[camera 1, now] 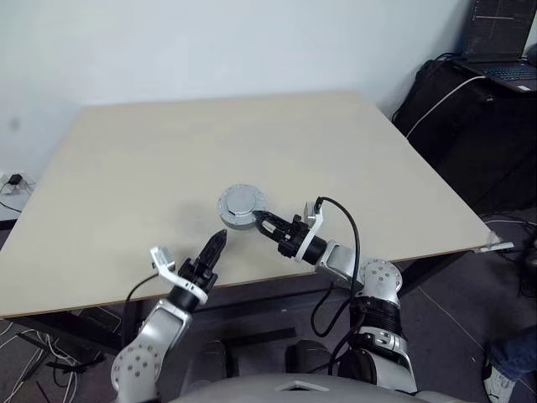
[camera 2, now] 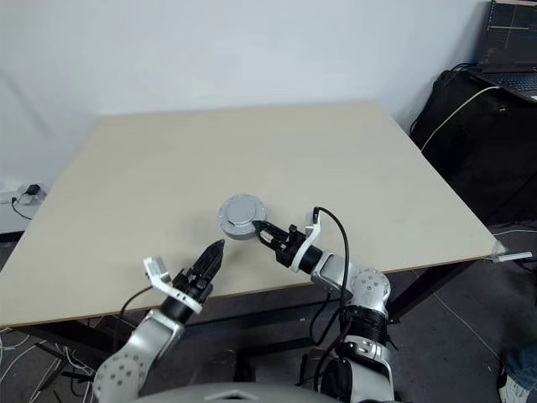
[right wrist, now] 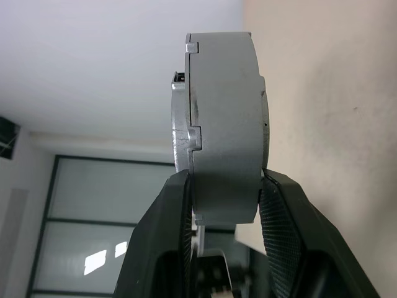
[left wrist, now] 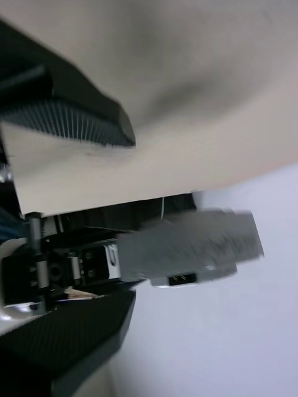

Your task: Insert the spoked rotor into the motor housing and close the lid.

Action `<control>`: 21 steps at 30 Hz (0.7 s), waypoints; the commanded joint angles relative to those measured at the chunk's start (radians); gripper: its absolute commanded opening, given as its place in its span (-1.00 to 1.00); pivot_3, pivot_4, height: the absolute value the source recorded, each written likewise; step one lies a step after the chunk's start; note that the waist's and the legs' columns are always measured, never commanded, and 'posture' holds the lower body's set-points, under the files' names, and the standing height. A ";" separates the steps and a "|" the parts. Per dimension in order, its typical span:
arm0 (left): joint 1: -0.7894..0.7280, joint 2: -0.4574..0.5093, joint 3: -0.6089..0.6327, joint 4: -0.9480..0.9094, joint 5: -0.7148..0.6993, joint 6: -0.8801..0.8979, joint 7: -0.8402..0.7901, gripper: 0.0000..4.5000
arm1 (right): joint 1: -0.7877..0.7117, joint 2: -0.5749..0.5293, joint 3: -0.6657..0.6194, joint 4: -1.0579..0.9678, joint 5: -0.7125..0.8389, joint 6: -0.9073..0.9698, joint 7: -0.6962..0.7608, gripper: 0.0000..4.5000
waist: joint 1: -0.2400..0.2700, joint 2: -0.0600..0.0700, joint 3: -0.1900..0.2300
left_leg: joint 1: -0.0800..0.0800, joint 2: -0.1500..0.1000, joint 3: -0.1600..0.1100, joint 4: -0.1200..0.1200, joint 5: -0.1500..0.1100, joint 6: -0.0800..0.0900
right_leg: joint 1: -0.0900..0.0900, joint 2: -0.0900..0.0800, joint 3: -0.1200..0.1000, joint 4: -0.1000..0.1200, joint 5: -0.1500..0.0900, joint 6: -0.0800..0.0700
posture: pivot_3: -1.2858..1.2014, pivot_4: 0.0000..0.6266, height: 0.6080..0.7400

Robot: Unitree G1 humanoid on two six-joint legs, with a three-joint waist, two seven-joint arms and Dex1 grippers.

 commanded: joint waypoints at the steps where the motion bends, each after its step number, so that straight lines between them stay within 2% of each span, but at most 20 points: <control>1: -0.019 -0.143 -0.042 -0.028 -0.076 -0.049 -0.007 0.99 | -0.027 -0.002 0.012 -0.026 0.054 0.005 0.015 -0.46 | 0.001 0.000 0.000 | 0.000 0.000 0.000 0.000 0.000 0.000 | 0.000 0.000 0.000 0.000 0.000 0.000 | 0.03 -1.00 1.00; 12: -0.025 -0.138 -0.112 0.032 -0.247 -0.081 -0.007 0.99 | -0.012 -0.034 0.029 -0.057 0.106 0.119 -0.024 -0.46 | -0.001 0.001 0.001 | -0.001 0.000 0.000 0.001 0.000 0.000 | 0.000 0.000 0.000 0.000 0.000 0.000 | 0.03 -1.00 1.00; 21: -0.045 -0.110 -0.140 0.061 -0.283 -0.090 -0.004 0.99 | 0.020 -0.034 0.051 -0.100 0.169 0.204 -0.071 -0.46 | -0.001 0.001 0.001 | -0.001 0.000 -0.001 0.002 0.000 0.000 | 0.001 0.000 -0.001 0.000 0.000 0.000 | 0.03 -1.00 1.00</control>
